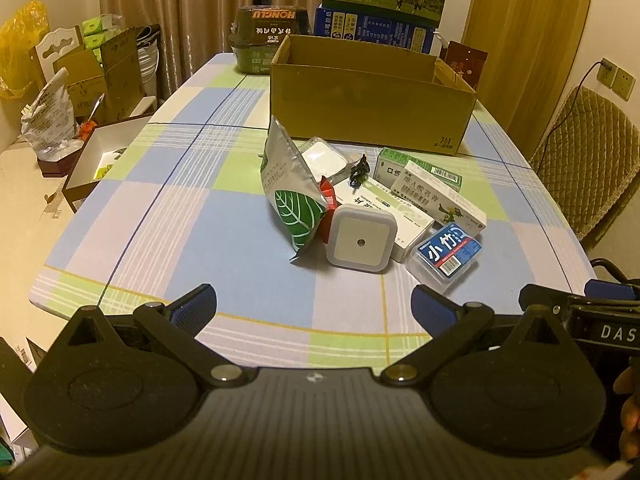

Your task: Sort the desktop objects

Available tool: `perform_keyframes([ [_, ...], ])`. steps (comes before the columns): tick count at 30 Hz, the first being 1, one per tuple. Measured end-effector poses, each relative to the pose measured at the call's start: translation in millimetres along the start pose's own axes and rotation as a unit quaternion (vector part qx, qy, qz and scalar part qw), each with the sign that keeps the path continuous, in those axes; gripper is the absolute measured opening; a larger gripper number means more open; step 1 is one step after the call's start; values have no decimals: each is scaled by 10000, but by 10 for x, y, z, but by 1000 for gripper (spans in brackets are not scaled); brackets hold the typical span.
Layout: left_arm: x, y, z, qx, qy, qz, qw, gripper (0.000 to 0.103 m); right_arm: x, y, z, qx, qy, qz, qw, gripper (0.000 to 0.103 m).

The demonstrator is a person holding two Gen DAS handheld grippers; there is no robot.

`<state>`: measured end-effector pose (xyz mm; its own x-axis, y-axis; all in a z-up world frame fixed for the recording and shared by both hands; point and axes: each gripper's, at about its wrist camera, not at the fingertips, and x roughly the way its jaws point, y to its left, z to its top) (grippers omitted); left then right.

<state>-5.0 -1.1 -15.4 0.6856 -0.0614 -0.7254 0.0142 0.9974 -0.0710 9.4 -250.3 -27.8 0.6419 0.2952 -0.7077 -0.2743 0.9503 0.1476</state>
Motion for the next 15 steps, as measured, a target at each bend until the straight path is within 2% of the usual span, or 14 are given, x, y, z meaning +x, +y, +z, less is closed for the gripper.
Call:
perform_keyframes([
  [15,62,17,-20,-13,112,-3,9999,102,72,-32,-13,-97,-49,-26,9999,101],
])
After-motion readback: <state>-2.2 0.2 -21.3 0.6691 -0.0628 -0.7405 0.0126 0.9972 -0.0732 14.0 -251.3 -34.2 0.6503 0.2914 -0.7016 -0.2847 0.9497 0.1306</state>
